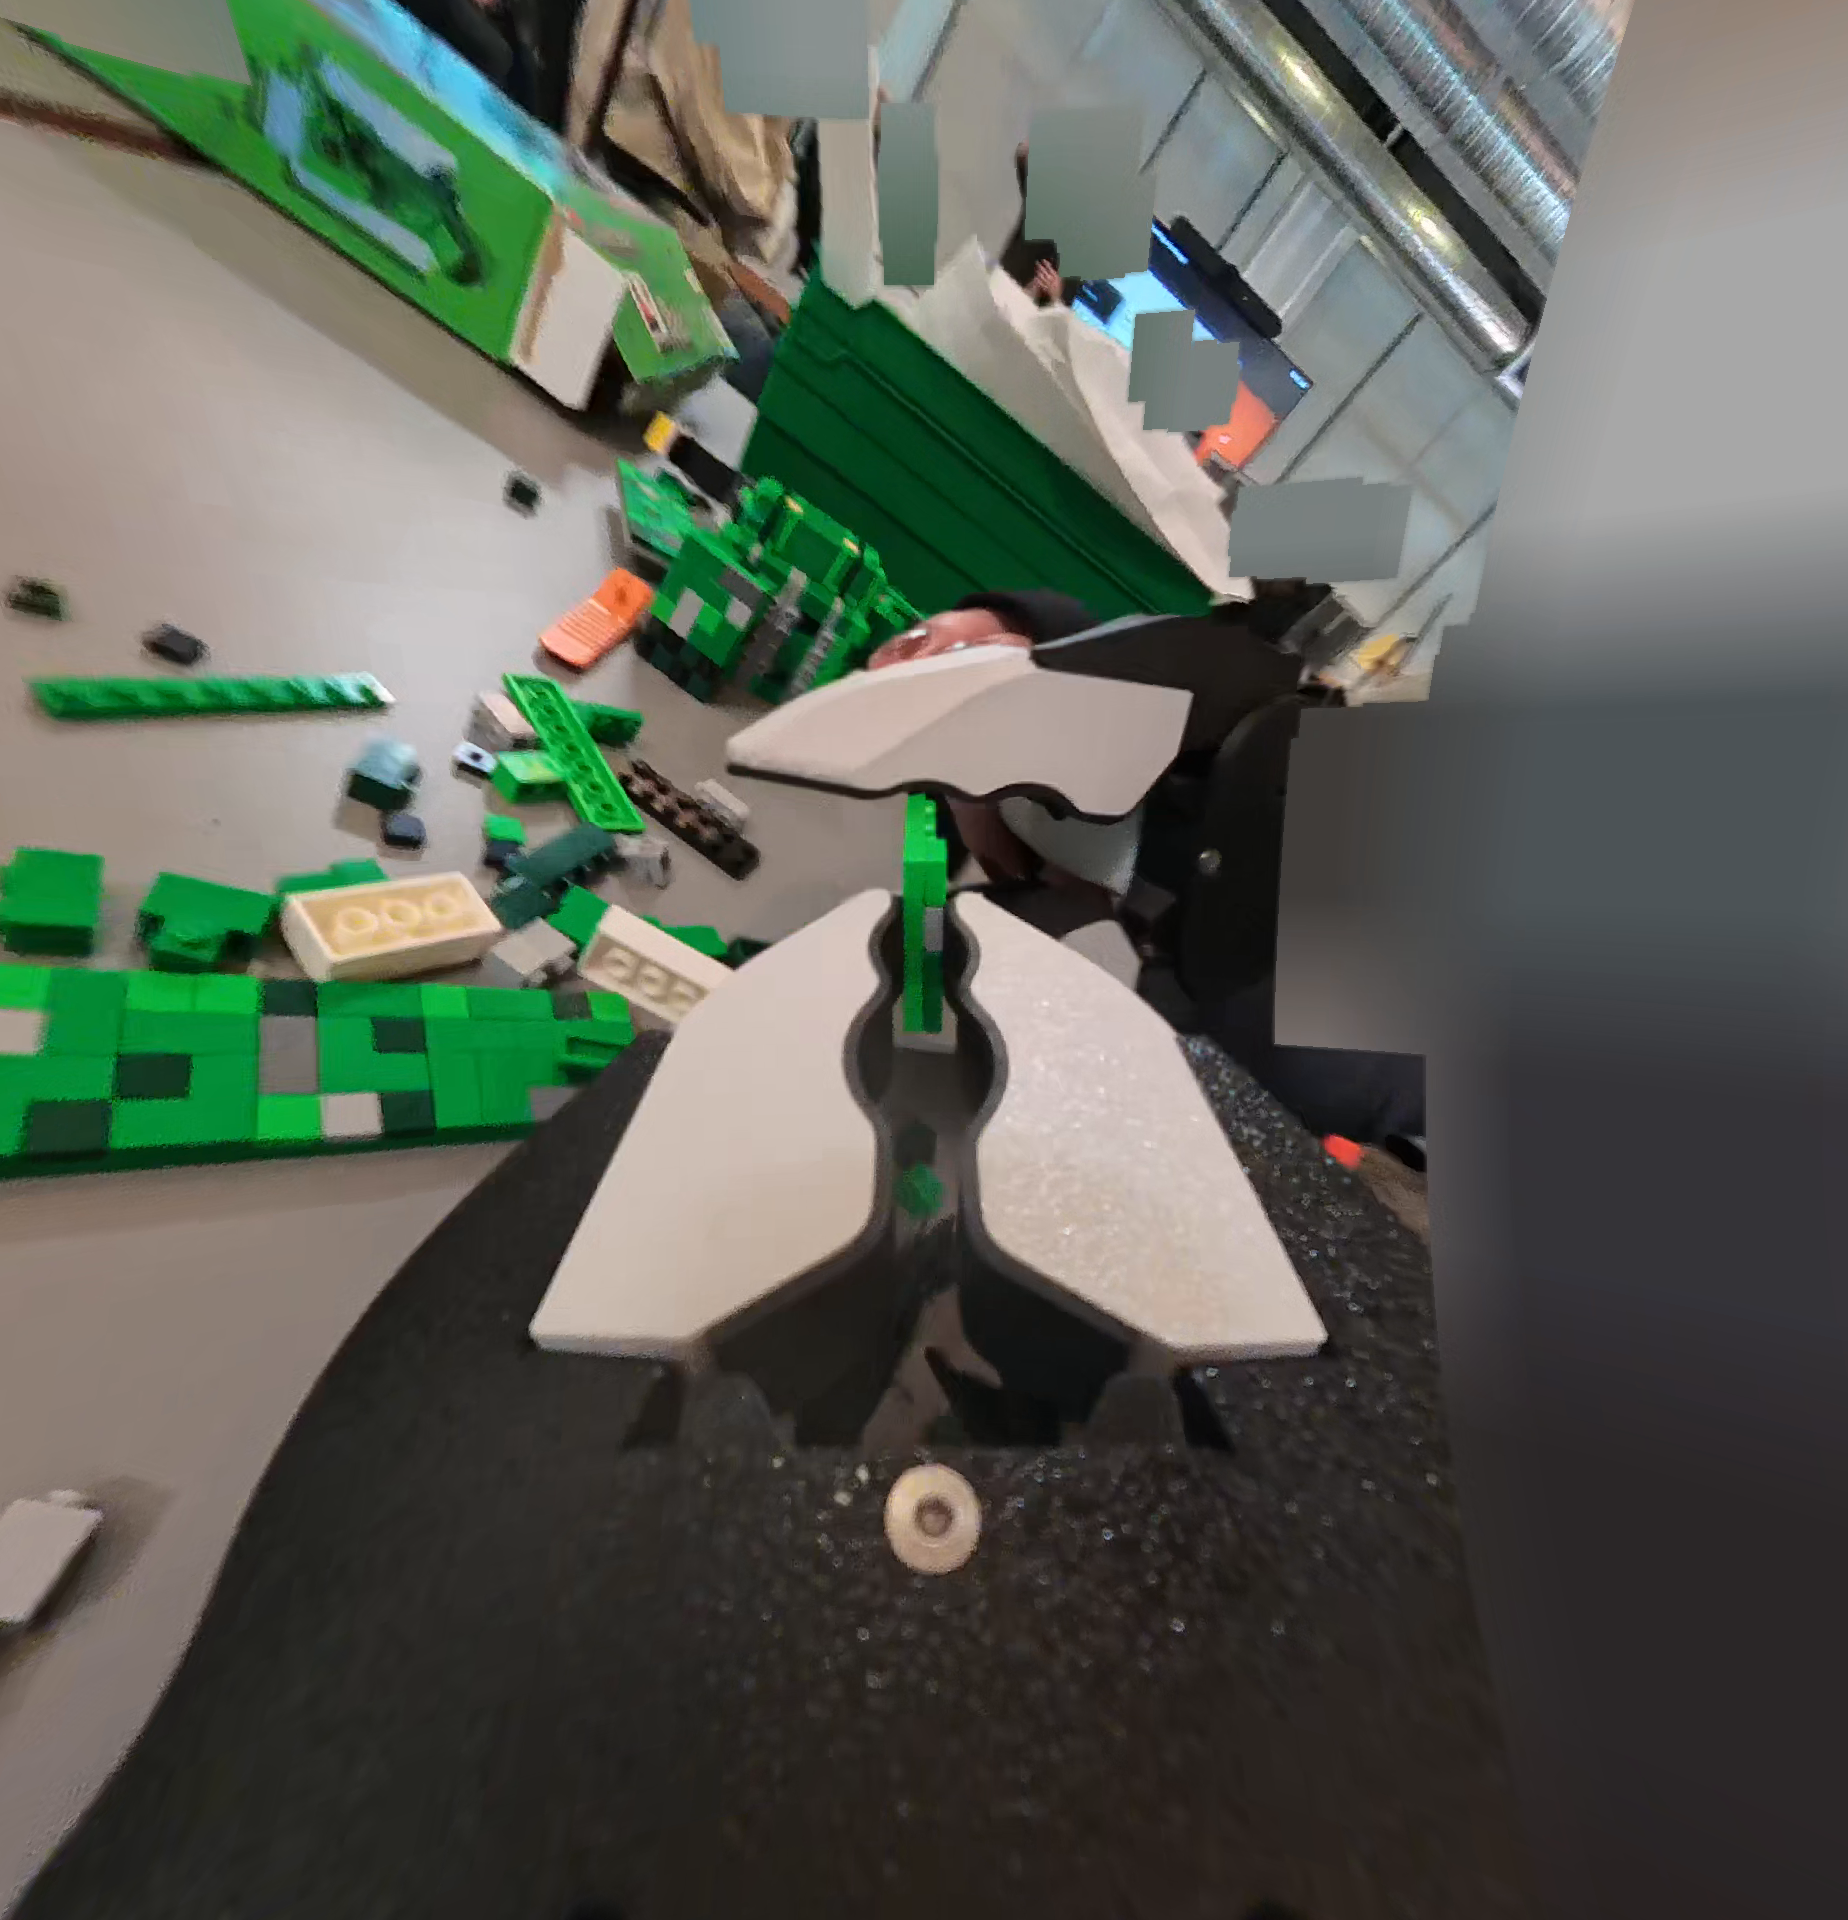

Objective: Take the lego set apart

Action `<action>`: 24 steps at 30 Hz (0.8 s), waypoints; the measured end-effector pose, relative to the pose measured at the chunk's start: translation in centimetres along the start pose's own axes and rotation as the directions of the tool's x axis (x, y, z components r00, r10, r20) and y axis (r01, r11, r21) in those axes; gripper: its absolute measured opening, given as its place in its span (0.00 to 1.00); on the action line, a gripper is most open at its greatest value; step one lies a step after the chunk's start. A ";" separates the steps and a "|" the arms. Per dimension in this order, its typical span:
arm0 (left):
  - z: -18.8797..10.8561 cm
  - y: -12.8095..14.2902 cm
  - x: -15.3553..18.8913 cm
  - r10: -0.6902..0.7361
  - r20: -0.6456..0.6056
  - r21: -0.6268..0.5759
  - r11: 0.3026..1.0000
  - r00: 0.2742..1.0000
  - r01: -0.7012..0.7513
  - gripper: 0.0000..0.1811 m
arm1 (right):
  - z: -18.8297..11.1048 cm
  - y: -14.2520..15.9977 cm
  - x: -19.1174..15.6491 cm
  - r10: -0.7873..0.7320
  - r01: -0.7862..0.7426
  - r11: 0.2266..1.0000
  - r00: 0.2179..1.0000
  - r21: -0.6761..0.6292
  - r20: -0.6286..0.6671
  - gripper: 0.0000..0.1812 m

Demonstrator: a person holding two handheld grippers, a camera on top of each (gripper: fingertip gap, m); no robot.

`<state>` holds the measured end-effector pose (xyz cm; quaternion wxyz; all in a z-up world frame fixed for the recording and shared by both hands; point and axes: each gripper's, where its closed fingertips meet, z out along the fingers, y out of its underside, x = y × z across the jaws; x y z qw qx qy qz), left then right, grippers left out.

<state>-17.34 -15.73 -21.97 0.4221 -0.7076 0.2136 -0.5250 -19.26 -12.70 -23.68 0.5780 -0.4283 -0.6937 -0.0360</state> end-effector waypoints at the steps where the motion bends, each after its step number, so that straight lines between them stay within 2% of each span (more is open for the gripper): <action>1: -0.1 -0.5 -0.1 0.040 0.028 0.027 0.999 0.999 -0.041 0.03 | 0.0 -0.3 0.1 0.067 -0.067 0.998 0.998 0.021 0.013 0.23; 3: -0.1 -1.5 0.0 0.101 0.065 0.102 0.989 0.993 -0.108 0.03 | -0.2 -1.1 0.5 0.245 -0.249 0.966 0.968 0.069 0.056 0.30; 5: 0.0 -2.4 -0.1 0.138 0.116 0.187 0.969 0.984 -0.159 0.03 | -0.2 -1.8 1.0 0.434 -0.442 0.893 0.896 0.083 0.097 0.34; 8: -0.5 -3.8 -0.3 0.117 0.155 0.314 0.936 0.981 -0.161 0.03 | 0.2 -1.5 1.1 0.575 -0.580 0.814 0.813 0.038 0.093 0.36; 10: -0.5 -3.8 -0.3 0.087 0.125 0.333 0.935 0.988 -0.124 0.03 | 0.4 -1.3 1.0 0.583 -0.584 0.811 0.811 0.015 0.059 0.35; 13: 0.1 -3.2 -0.1 0.079 0.095 0.301 0.948 0.992 -0.104 0.03 | 0.7 -1.1 0.8 0.564 -0.564 0.826 0.825 -0.014 0.028 0.28; 15: 0.2 -3.0 0.1 0.095 0.095 0.281 0.952 0.991 -0.118 0.03 | 0.5 -0.7 1.1 0.530 -0.529 0.848 0.848 -0.020 0.016 0.16; 18: -0.1 -2.9 0.3 0.071 0.053 0.248 0.965 0.996 -0.082 0.04 | 0.0 -0.1 0.8 0.445 -0.446 0.895 0.892 -0.012 0.077 0.00; 19: -0.3 -2.9 0.2 0.068 0.061 0.236 0.968 0.996 -0.080 0.08 | -0.2 0.1 0.9 0.395 -0.396 0.918 0.916 -0.005 0.073 0.00; 21: -0.5 -2.8 0.3 0.089 0.062 0.211 0.972 0.994 -0.100 0.03 | -0.4 0.3 0.8 0.333 -0.334 0.943 0.940 0.003 0.068 0.00; 24: -0.5 -2.8 0.2 0.128 0.111 0.201 0.968 0.986 -0.148 0.03 | -0.4 -0.7 0.5 0.437 -0.445 0.895 0.888 0.030 0.140 0.15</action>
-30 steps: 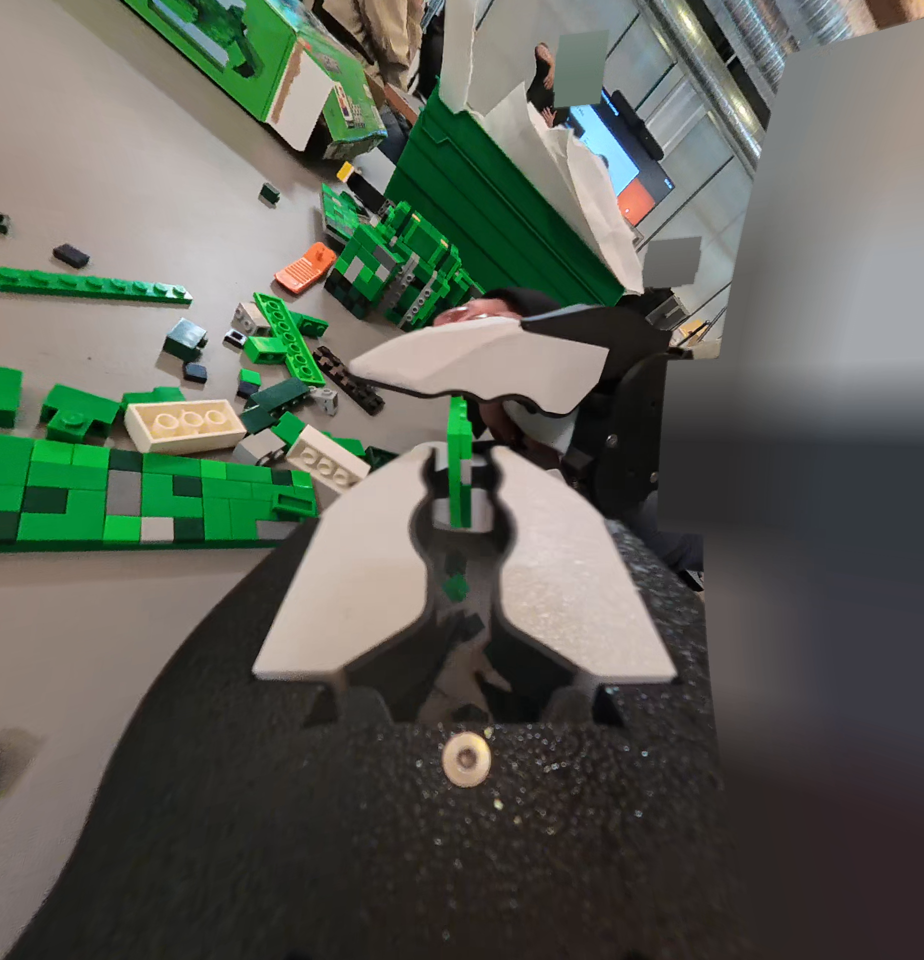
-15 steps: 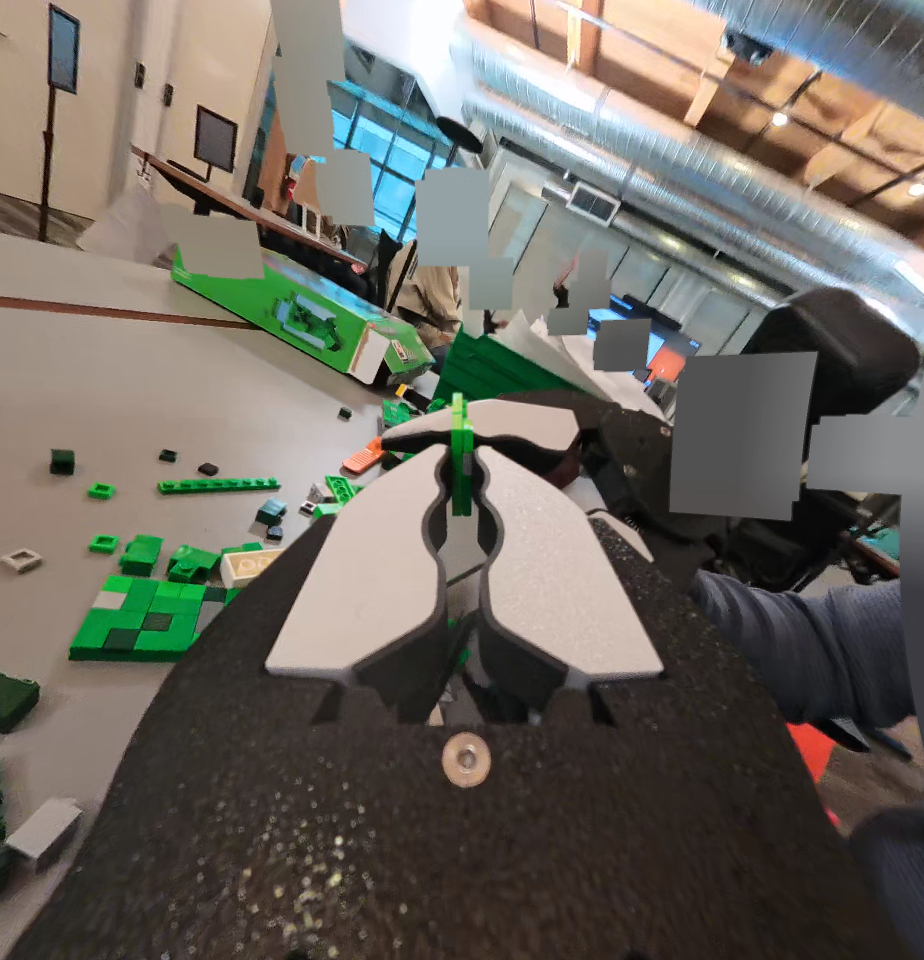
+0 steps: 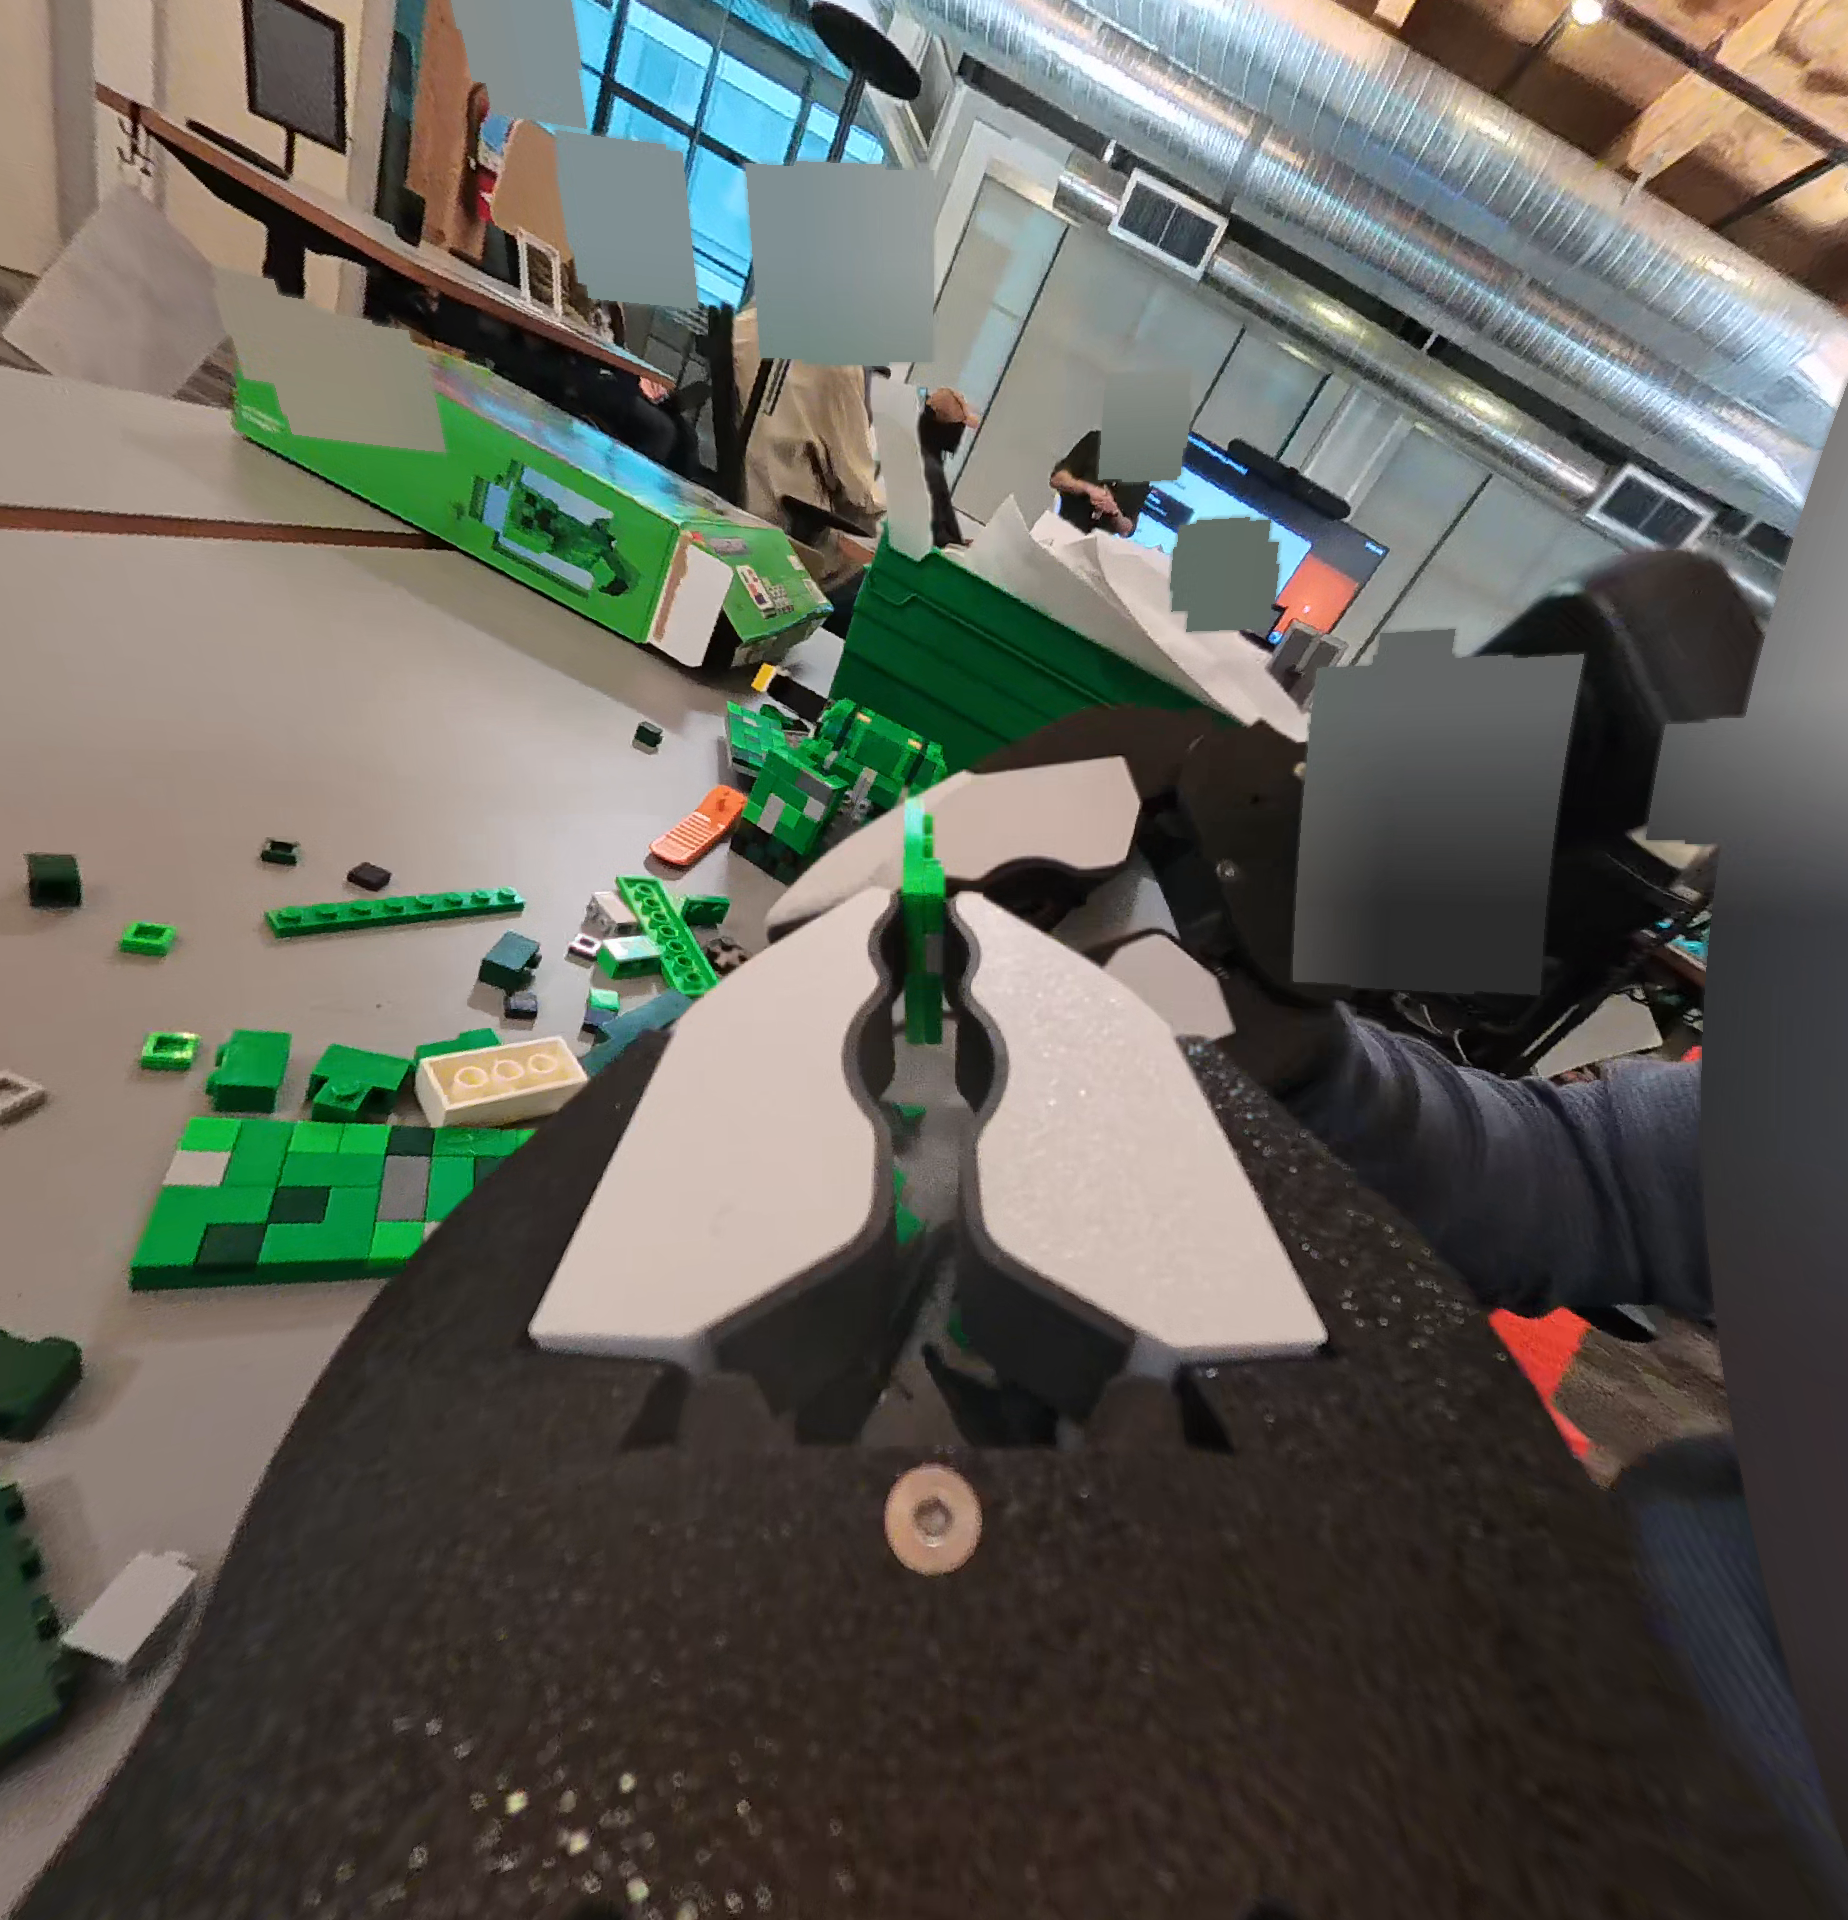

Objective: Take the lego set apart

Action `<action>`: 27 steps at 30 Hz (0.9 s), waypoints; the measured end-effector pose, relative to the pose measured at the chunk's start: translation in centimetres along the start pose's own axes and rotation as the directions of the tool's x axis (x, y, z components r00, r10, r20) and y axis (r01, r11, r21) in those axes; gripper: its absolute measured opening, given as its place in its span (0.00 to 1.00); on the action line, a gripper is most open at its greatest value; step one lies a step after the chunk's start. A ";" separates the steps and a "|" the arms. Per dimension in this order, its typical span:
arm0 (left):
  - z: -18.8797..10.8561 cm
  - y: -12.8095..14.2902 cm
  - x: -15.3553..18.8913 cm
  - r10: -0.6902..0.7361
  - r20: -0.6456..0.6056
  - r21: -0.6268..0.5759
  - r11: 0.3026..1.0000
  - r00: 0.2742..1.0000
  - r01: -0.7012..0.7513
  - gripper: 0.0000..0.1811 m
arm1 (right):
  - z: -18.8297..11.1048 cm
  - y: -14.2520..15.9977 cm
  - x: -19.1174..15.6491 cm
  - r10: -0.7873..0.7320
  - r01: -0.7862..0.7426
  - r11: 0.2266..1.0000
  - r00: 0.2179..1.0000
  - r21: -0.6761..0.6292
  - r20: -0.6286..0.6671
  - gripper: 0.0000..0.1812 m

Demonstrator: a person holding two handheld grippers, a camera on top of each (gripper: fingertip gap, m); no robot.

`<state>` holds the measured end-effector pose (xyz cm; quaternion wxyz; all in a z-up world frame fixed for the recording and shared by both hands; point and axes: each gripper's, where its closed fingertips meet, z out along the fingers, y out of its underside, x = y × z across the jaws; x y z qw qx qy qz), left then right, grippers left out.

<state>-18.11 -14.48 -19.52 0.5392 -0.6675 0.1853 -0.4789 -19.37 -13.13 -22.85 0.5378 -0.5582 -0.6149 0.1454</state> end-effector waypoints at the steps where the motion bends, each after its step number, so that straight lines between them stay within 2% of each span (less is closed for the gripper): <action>1: 0.0 -0.2 -0.1 0.002 0.008 0.013 1.000 1.000 -0.003 0.03 | 0.0 -0.3 -0.1 0.065 -0.066 0.998 0.998 0.013 0.018 0.19; 3: -0.1 -0.5 -0.3 -0.014 0.018 0.044 0.999 1.000 0.013 0.03 | 0.1 -0.6 0.1 0.183 -0.184 0.983 0.983 0.026 0.027 0.25; 5: -0.1 -0.7 -0.4 -0.029 0.018 0.071 0.997 0.999 0.028 0.03 | 0.3 -0.7 0.3 0.259 -0.259 0.965 0.966 0.034 0.010 0.26; 7: 0.3 -0.3 -0.1 -0.023 0.013 0.058 0.998 1.000 0.022 0.03 | 0.6 -0.5 0.3 0.255 -0.255 0.967 0.967 0.022 -0.023 0.27; 10: 1.0 0.5 0.3 0.022 0.024 0.026 0.999 0.999 -0.023 0.03 | 0.7 -0.3 0.4 0.199 -0.200 0.980 0.977 -0.007 -0.071 0.24; 13: 1.0 0.9 0.3 0.005 0.021 -0.018 1.000 1.000 -0.005 0.03 | 0.7 0.1 0.0 0.161 -0.161 0.986 0.987 -0.031 -0.016 0.23; 17: 0.9 2.0 0.5 -0.010 -0.020 -0.146 0.989 1.000 0.007 0.15 | 0.5 1.2 -0.7 -0.119 0.122 0.989 0.992 -0.080 0.032 0.23; 20: 0.7 4.9 -0.4 0.144 0.028 -0.370 0.921 0.989 -0.124 0.15 | 0.4 1.5 -2.3 -0.359 0.365 0.928 0.930 -0.074 0.085 0.23; 21: 0.7 5.6 0.1 0.149 -0.002 -0.403 0.905 0.989 -0.138 0.10 | 0.5 1.9 -2.6 -0.436 0.443 0.892 0.896 -0.094 0.089 0.23; 22: 0.9 6.1 0.6 0.140 -0.034 -0.418 0.897 0.990 -0.141 0.03 | 0.5 2.2 -2.6 -0.496 0.502 0.857 0.865 -0.117 0.079 0.23; 23: 1.0 6.1 0.5 0.148 -0.017 -0.418 0.897 0.989 -0.142 0.03 | 0.5 2.3 -2.3 -0.530 0.531 0.836 0.847 -0.139 0.051 0.23; 25: 1.1 4.9 0.3 0.143 0.021 -0.359 0.925 0.989 -0.126 0.03 | 0.4 1.4 -1.3 -0.523 0.511 0.846 0.851 -0.150 -0.046 0.21; 27: 0.9 3.5 0.2 0.035 0.027 -0.256 0.966 0.999 -0.027 0.04 | 0.1 0.1 -0.5 -0.490 0.475 0.871 0.860 -0.127 -0.141 0.21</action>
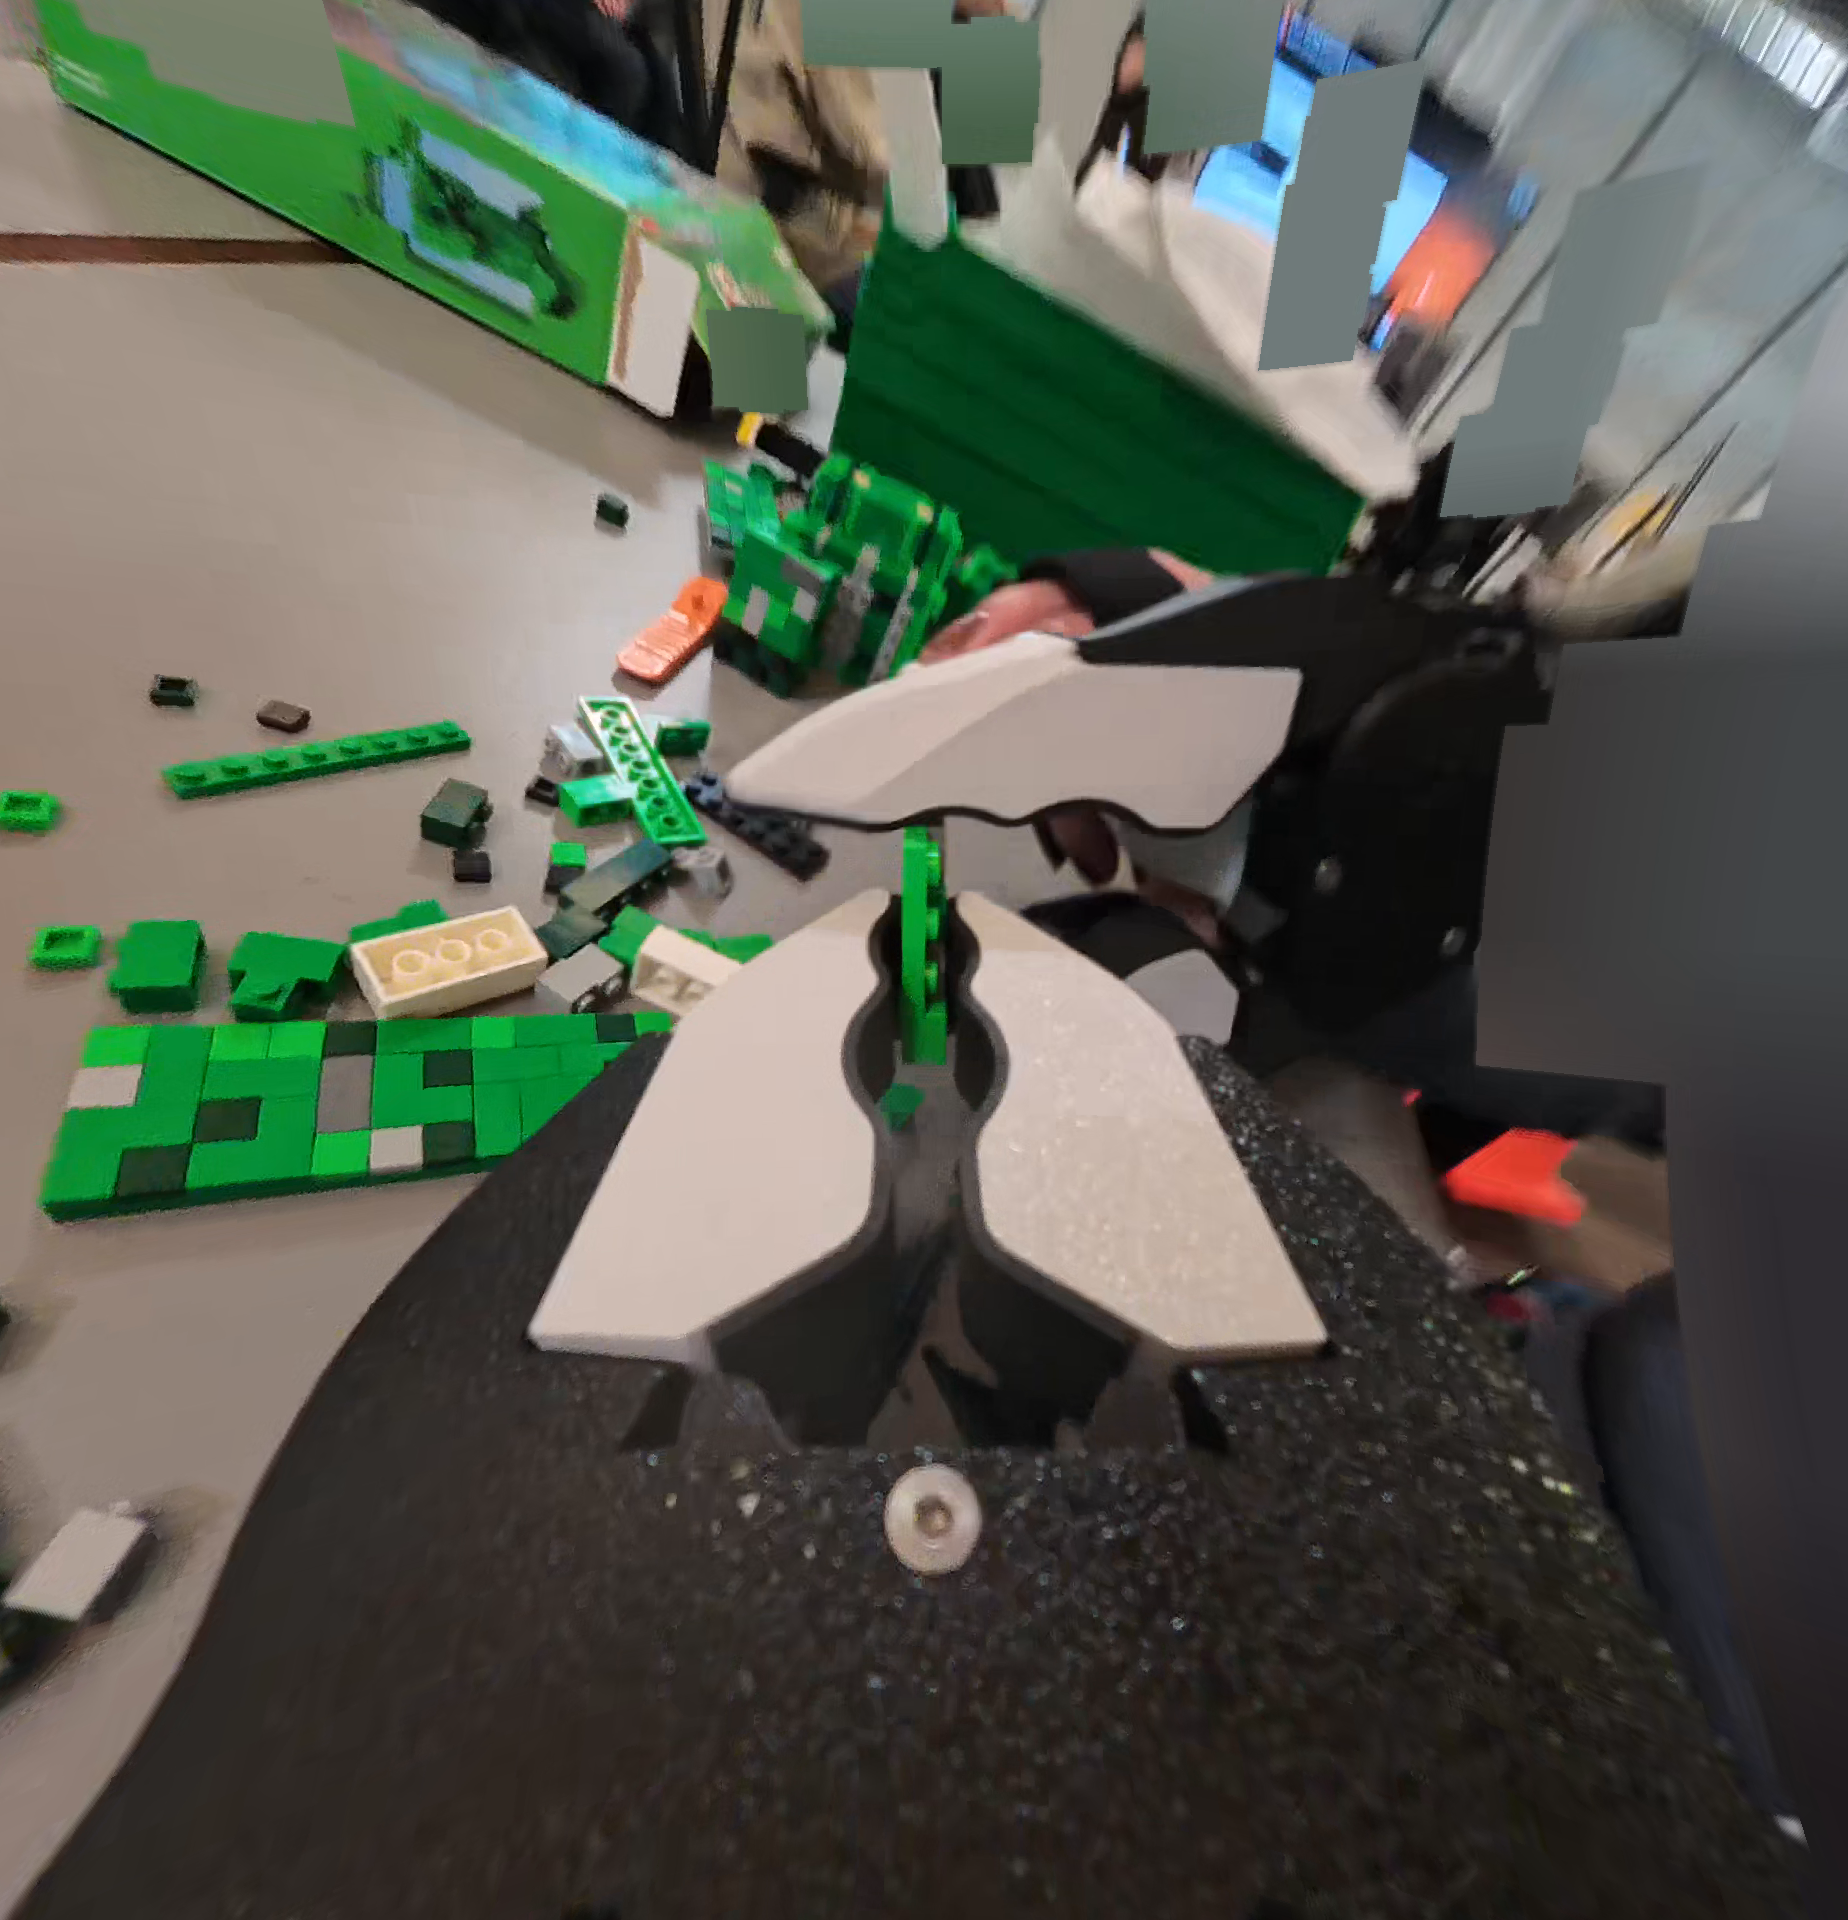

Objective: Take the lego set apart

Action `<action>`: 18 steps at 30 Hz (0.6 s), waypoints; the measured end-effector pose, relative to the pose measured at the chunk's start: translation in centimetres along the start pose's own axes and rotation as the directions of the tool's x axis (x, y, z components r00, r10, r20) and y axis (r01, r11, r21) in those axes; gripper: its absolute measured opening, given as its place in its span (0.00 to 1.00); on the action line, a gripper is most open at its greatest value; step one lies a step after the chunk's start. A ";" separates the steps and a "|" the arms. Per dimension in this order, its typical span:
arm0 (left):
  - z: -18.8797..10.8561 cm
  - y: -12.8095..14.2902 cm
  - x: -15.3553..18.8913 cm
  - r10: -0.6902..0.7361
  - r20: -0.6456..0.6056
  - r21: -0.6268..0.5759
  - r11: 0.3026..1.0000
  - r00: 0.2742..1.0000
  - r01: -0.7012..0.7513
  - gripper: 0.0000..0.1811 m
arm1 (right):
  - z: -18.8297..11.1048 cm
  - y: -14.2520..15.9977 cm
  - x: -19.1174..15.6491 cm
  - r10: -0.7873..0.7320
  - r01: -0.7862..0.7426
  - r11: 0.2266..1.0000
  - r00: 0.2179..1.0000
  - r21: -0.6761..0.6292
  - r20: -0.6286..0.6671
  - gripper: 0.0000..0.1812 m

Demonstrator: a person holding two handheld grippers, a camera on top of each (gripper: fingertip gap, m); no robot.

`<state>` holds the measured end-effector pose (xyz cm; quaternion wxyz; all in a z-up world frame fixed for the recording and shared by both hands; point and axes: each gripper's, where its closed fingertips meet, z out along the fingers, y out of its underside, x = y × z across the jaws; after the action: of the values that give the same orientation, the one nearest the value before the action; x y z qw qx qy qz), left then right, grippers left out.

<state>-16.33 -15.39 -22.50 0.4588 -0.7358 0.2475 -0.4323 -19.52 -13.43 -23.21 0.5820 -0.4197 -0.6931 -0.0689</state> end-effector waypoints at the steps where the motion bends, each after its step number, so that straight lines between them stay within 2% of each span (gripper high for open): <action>1: -0.2 -0.3 -0.2 -0.051 -0.009 0.037 0.998 0.999 0.051 0.03 | 0.0 -0.3 0.3 0.024 -0.024 1.000 0.999 -0.001 -0.024 0.22; 4: -0.5 -0.8 -0.4 -0.102 -0.025 0.087 0.991 0.994 0.104 0.03 | 0.5 -0.1 0.7 0.018 -0.024 0.997 0.997 -0.075 -0.076 0.31; 7: -0.4 -0.8 -0.2 -0.088 -0.017 0.086 0.992 0.996 0.089 0.03 | 1.1 0.4 0.2 0.027 -0.035 0.992 0.997 -0.122 -0.071 0.33; 12: 0.5 0.0 0.4 -0.054 -0.021 0.036 0.998 0.998 0.054 0.03 | 1.4 0.9 0.2 0.103 -0.111 0.983 0.993 -0.146 -0.067 0.30; 13: 0.7 0.1 0.5 -0.041 -0.017 0.027 0.999 0.999 0.041 0.04 | 1.4 1.1 0.0 0.108 -0.115 0.981 0.993 -0.154 -0.052 0.22; 18: 0.8 0.6 0.5 -0.098 -0.054 0.007 0.995 0.994 0.099 0.03 | 1.5 1.3 -0.7 0.083 -0.082 0.984 0.997 -0.159 0.003 0.21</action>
<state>-15.33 -15.66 -22.97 0.4339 -0.7329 0.2210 -0.4751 -19.80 -12.08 -24.75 0.5457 -0.4934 -0.6702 -0.0977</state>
